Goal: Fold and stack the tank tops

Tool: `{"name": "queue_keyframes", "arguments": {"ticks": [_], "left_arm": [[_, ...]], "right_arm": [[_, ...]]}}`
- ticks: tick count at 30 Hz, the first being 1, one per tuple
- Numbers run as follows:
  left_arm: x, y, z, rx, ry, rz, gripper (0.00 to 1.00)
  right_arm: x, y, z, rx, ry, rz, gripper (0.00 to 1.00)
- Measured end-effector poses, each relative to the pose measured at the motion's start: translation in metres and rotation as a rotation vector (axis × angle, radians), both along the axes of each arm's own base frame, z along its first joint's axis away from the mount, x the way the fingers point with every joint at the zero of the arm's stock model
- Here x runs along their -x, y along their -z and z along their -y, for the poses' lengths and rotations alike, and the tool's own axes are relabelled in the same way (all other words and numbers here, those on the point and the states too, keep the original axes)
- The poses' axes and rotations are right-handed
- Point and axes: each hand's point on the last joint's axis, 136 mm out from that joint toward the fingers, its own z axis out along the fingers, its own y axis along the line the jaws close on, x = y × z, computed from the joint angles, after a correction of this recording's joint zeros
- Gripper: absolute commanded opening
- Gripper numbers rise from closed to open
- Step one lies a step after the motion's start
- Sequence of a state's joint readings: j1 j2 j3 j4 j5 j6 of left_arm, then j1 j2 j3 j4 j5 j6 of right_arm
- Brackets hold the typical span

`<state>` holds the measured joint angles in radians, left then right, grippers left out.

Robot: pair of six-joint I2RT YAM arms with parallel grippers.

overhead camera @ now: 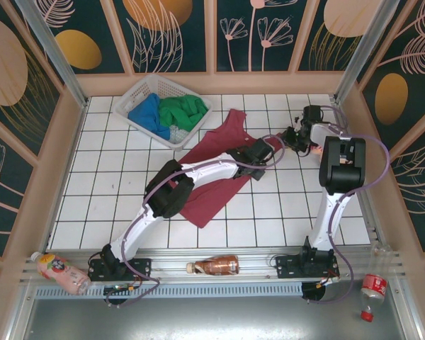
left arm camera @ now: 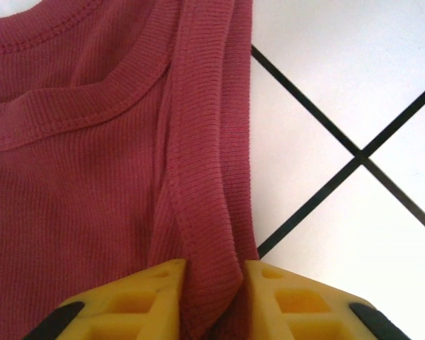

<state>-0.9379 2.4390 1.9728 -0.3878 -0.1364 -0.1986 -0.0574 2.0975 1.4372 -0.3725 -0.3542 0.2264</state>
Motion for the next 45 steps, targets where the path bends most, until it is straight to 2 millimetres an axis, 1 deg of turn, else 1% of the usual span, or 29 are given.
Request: {"name": "queue_keyframes", "arguments": {"ticks": [3, 5, 9, 15, 19, 23, 29, 32, 36, 37, 45], "left_arm": [[-0.005, 0.001, -0.006, -0.005, -0.012, -0.007, 0.26], [-0.007, 0.002, -0.009, -0.005, -0.017, -0.011, 0.26], [-0.008, 0.000, -0.012, 0.007, -0.017, -0.029, 0.27], [-0.003, -0.010, -0.013, 0.047, -0.007, -0.062, 0.33], [-0.007, -0.014, -0.014, 0.083, -0.017, -0.083, 0.34], [-0.011, -0.014, -0.018, 0.094, -0.024, -0.096, 0.30], [-0.011, -0.016, -0.016, 0.107, -0.016, -0.105, 0.20], [-0.011, -0.018, -0.015, 0.113, -0.016, -0.108, 0.19], [-0.015, -0.023, -0.016, 0.126, -0.025, -0.116, 0.09], [-0.017, -0.023, -0.017, 0.130, -0.028, -0.118, 0.08], [-0.033, -0.026, -0.031, 0.139, -0.066, -0.121, 0.09]], "right_arm": [[-0.001, 0.000, -0.001, -0.006, -0.005, 0.002, 0.20], [-0.002, 0.001, -0.003, -0.006, -0.008, 0.003, 0.19], [-0.004, 0.000, -0.002, -0.005, -0.009, 0.007, 0.18], [-0.004, 0.000, -0.003, -0.005, -0.009, 0.007, 0.17], [-0.004, 0.000, -0.002, -0.005, -0.009, 0.007, 0.16], [-0.004, 0.000, -0.003, -0.005, -0.010, 0.007, 0.15], [-0.004, 0.000, -0.003, -0.003, -0.013, 0.007, 0.14], [-0.004, -0.001, -0.002, -0.002, -0.015, 0.009, 0.12], [-0.005, -0.002, -0.002, -0.001, -0.015, 0.011, 0.09], [-0.005, -0.002, -0.002, -0.001, -0.015, 0.010, 0.09], [-0.006, -0.009, -0.002, -0.002, -0.015, 0.006, 0.07]]}}
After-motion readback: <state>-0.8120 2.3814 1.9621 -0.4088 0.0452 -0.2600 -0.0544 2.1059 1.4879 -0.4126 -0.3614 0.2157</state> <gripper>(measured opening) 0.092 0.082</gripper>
